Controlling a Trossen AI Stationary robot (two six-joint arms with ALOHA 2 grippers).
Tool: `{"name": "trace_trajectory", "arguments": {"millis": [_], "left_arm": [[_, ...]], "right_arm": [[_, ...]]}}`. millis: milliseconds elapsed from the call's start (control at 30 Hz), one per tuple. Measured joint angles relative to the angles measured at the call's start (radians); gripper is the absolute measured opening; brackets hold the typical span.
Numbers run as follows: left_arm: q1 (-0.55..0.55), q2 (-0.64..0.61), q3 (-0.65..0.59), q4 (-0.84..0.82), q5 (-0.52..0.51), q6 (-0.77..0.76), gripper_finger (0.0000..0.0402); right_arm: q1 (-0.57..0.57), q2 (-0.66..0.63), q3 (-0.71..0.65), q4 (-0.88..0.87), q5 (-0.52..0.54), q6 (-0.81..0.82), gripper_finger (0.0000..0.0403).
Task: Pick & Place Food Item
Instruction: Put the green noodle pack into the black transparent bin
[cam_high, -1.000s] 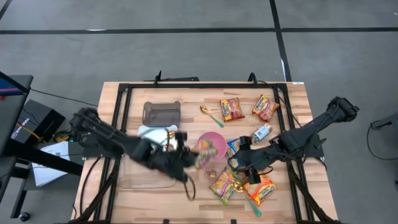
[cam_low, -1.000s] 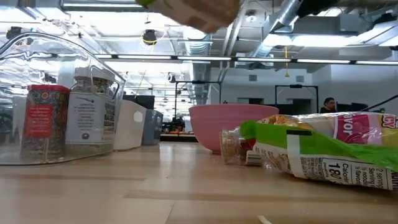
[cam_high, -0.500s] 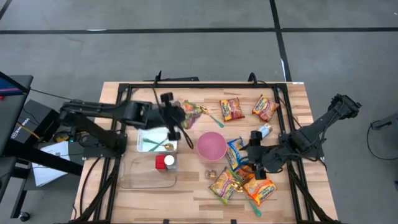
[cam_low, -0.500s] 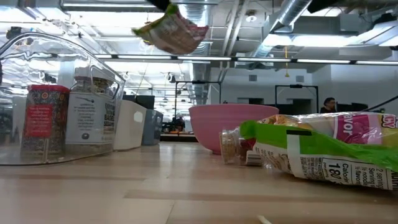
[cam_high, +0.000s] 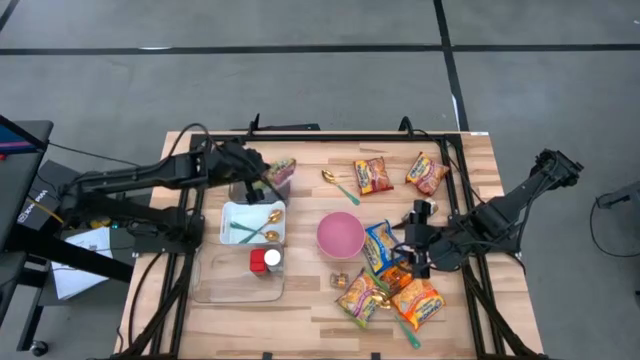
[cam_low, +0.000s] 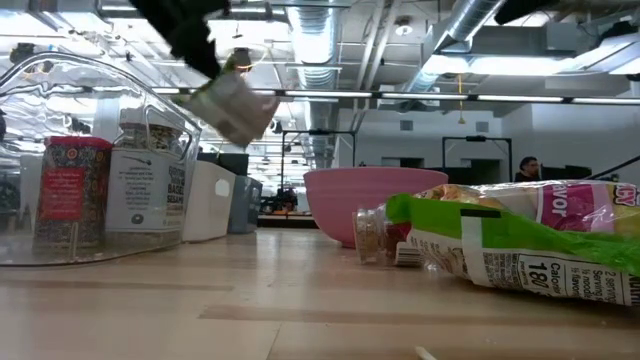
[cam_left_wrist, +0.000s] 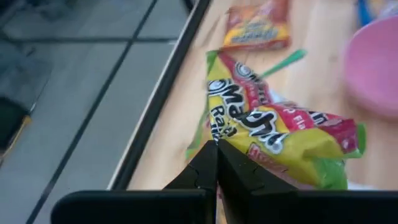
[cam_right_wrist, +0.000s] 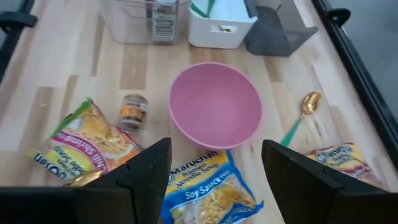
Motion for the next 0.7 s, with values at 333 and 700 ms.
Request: {"name": "trace_trajectory", "arguments": {"millis": [333, 700], "left_arm": [[0.155, -0.015, -0.173, 0.098, 0.055, -0.006, 0.0000], [0.181, -0.015, -0.271, 0.104, 0.036, -0.103, 0.0000]], "right_arm": [[-0.003, -0.002, 0.000, -0.033, 0.023, 0.000, 0.0244], [-0.003, -0.002, 0.000, -0.038, 0.038, 0.001, 0.0244]]}}
